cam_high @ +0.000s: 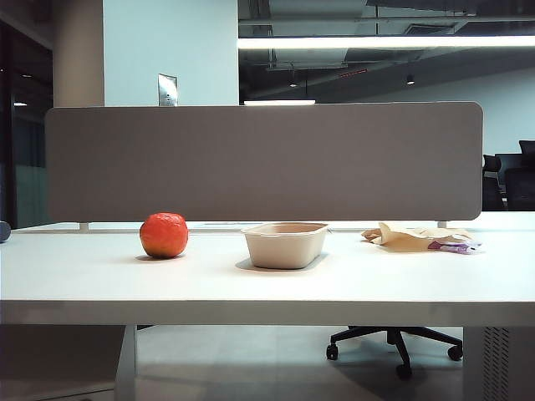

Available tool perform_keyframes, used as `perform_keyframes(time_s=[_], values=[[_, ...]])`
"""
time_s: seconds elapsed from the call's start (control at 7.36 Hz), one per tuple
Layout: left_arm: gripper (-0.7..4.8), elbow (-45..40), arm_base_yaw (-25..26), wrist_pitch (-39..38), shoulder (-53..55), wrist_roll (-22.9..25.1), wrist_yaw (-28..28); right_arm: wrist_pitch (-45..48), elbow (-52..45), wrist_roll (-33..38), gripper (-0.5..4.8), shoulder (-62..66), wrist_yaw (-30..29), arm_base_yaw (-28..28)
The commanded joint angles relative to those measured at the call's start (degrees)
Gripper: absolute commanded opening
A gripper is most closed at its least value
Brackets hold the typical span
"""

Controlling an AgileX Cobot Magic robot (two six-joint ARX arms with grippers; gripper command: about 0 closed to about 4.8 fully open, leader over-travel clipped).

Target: Pick up the orange and place it into the paper lunchbox.

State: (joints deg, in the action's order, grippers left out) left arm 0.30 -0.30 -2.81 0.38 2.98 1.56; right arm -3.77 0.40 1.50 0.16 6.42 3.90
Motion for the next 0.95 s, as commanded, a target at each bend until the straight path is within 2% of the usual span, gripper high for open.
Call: perform_keyframes(time_s=[0.14, 0.95], values=[[-0.05, -0.07, 0.02, 0.33, -0.2, 0.0, -0.07, 2.78, -0.13, 0.02, -0.01, -0.04, -0.11, 0.09], [-0.05, 0.52, 0.02, 5.18, -0.2, -0.96, 0.02, 2.27, 6.45, 0.02, -0.01, -0.04, -0.09, 0.09]])
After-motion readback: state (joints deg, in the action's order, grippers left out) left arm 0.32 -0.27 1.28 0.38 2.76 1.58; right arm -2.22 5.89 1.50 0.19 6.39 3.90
